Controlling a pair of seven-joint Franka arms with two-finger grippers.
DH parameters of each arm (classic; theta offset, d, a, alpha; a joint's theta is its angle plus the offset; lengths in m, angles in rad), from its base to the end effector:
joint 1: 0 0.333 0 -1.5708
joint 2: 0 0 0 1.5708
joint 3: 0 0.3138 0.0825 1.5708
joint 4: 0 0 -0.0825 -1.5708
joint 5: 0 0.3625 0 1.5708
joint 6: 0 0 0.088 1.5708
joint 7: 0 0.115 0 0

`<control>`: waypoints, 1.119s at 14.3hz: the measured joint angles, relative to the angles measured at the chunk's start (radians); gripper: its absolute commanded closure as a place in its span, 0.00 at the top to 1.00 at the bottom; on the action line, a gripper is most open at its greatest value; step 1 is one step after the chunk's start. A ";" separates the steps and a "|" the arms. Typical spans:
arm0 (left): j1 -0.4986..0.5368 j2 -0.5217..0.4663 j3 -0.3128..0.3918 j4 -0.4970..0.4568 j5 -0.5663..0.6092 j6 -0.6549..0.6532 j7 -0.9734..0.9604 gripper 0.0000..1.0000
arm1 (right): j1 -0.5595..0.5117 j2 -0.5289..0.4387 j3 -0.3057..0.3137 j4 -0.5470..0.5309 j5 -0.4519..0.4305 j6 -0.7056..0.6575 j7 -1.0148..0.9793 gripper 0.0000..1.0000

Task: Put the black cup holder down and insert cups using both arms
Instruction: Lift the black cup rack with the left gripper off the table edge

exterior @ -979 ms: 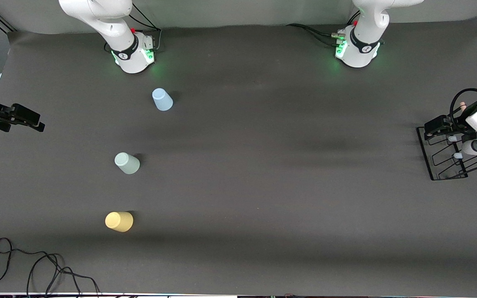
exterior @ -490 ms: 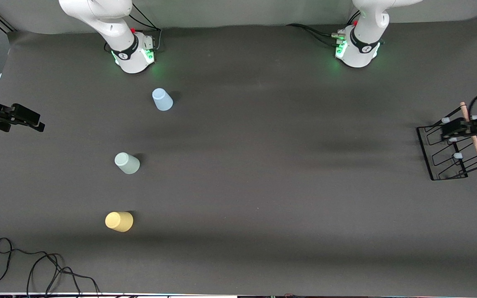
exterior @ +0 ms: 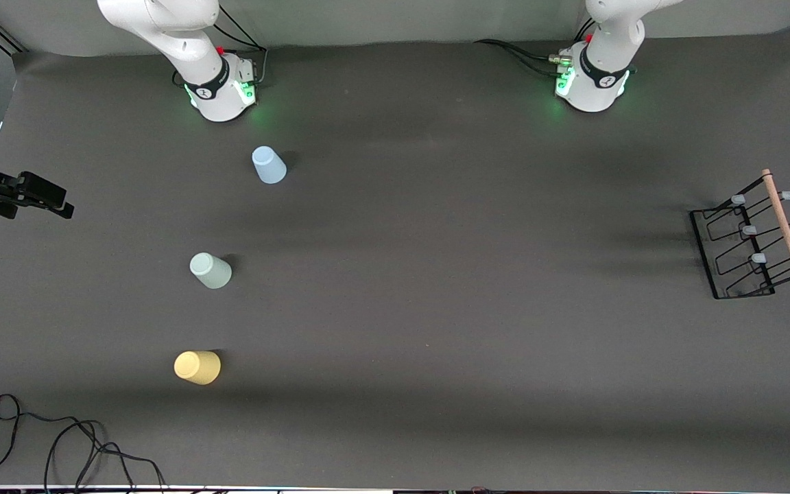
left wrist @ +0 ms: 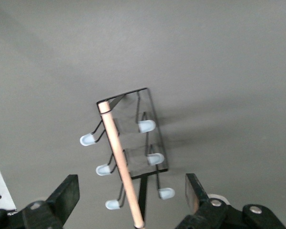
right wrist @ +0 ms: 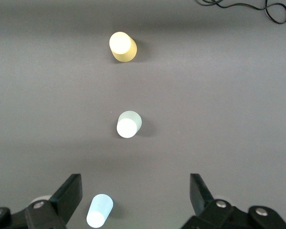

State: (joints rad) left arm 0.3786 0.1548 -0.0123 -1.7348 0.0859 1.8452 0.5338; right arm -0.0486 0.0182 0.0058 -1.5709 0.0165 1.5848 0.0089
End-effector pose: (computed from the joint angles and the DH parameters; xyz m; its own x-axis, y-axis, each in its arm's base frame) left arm 0.5414 0.2161 0.4766 0.9788 -0.1890 -0.0795 -0.1929 -0.9802 -0.0455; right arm 0.5392 -0.0212 0.6057 0.9986 -0.0519 -0.0044 -0.0520 -0.9985 -0.0166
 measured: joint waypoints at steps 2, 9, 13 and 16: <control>0.044 0.010 0.000 -0.070 0.000 0.086 0.052 0.98 | 0.000 0.000 0.000 0.000 0.000 0.000 0.000 1.00; 0.107 0.062 -0.001 -0.205 0.000 0.200 0.099 0.92 | 0.000 0.000 0.000 0.000 0.000 0.000 0.000 1.00; 0.129 0.076 -0.001 -0.256 0.000 0.251 0.100 0.46 | 0.000 0.000 0.000 0.000 0.000 0.000 0.000 1.00; 0.129 0.076 -0.003 -0.258 -0.001 0.250 0.100 0.09 | 0.000 0.000 0.000 0.000 0.000 0.000 0.000 1.00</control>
State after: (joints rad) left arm 0.5079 0.2308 -0.0157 -1.9933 0.0848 2.0953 0.6334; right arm -0.0486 0.0185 0.0058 -1.5708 0.0165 1.5848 0.0089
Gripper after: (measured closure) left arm 0.630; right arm 0.000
